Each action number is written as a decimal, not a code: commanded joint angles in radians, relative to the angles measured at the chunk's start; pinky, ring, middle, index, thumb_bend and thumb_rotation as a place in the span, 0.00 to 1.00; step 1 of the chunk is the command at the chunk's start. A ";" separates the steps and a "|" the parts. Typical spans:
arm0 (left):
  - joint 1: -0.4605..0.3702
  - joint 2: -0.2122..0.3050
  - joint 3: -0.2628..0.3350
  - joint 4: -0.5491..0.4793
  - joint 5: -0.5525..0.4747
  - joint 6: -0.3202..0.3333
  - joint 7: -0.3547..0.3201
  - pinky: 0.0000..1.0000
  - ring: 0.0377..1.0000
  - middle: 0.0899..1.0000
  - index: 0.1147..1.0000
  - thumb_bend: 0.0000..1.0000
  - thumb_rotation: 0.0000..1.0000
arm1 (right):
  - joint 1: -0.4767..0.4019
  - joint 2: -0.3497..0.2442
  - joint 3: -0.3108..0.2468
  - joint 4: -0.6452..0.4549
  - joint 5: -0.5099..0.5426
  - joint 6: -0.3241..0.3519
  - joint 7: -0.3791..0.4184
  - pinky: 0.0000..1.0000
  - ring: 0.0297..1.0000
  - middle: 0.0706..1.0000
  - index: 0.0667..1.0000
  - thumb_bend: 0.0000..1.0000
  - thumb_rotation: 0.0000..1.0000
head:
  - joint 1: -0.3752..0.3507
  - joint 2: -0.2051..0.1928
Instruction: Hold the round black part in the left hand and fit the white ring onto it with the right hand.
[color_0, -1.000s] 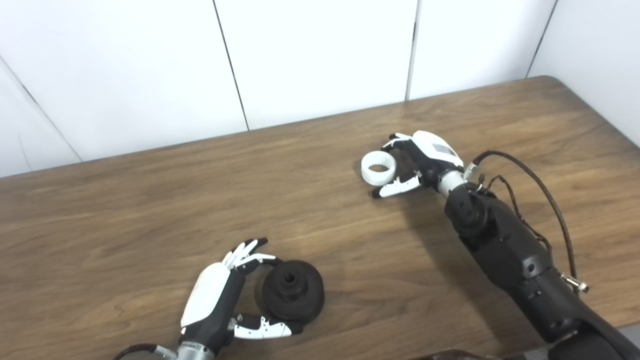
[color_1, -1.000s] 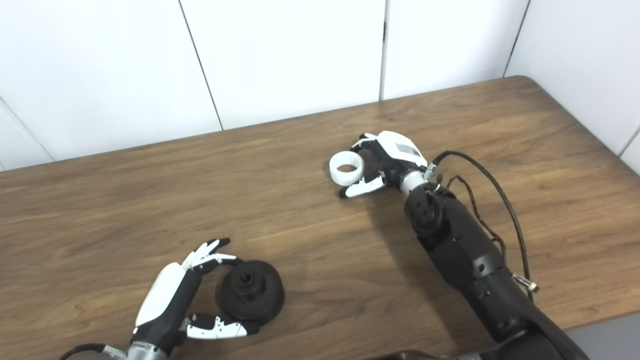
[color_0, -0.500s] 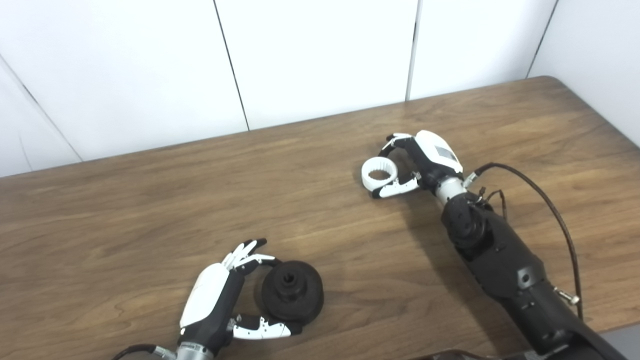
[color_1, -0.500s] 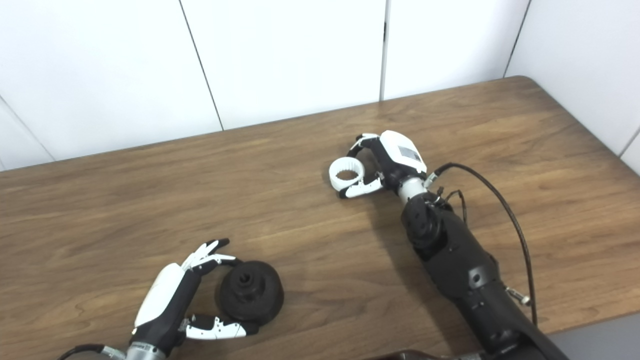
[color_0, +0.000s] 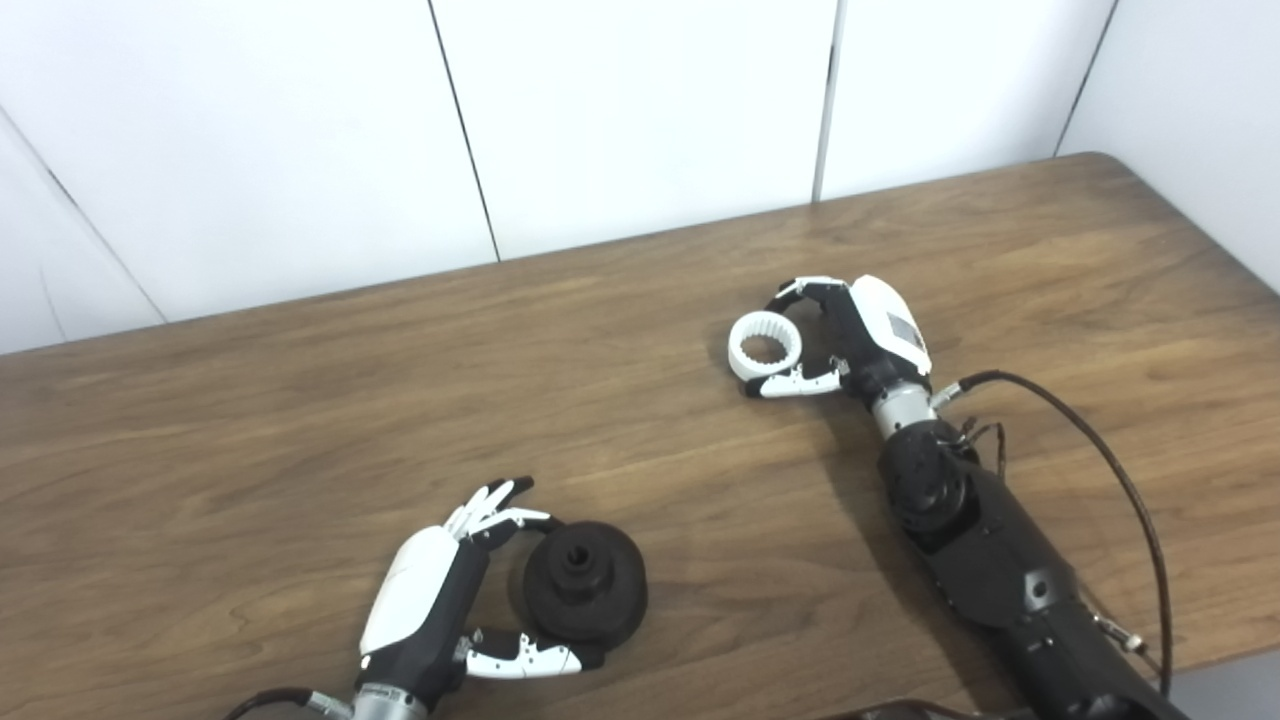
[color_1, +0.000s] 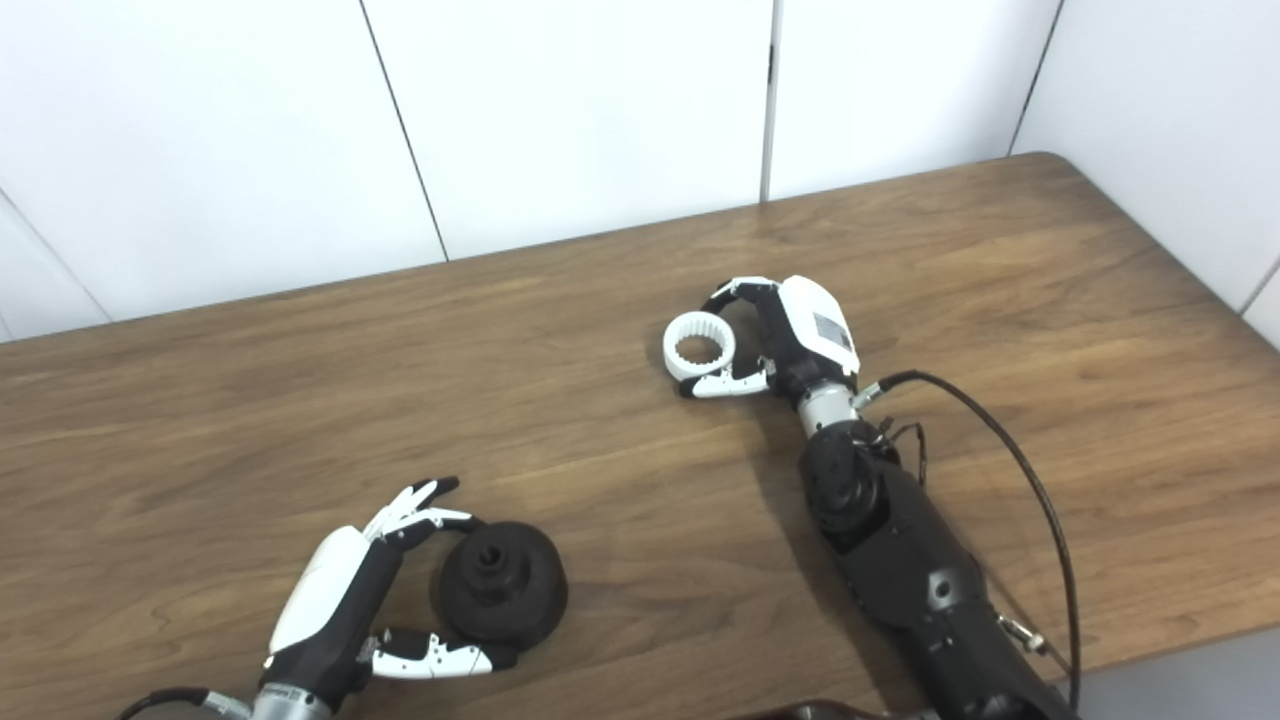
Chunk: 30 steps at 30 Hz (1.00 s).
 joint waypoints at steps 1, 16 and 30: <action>-0.015 0.004 0.005 -0.013 0.011 -0.001 0.002 0.98 0.98 0.93 0.54 0.87 0.26 | -0.011 0.002 0.001 -0.060 -0.005 -0.045 -0.013 0.78 0.83 0.75 0.45 0.52 0.14 | 0.000 -0.001; -0.026 -0.008 -0.003 -0.014 0.032 0.015 -0.007 0.99 0.98 0.94 0.54 0.86 0.27 | -0.018 0.008 -0.015 -0.368 -0.014 -0.025 0.048 0.75 0.82 0.75 0.45 0.52 0.14 | 0.036 0.007; -0.041 -0.039 -0.026 0.008 0.074 0.024 0.012 0.97 0.97 0.93 0.54 0.86 0.29 | 0.032 0.041 -0.029 -0.628 0.025 -0.002 0.191 0.76 0.85 0.76 0.44 0.52 0.14 | 0.195 0.033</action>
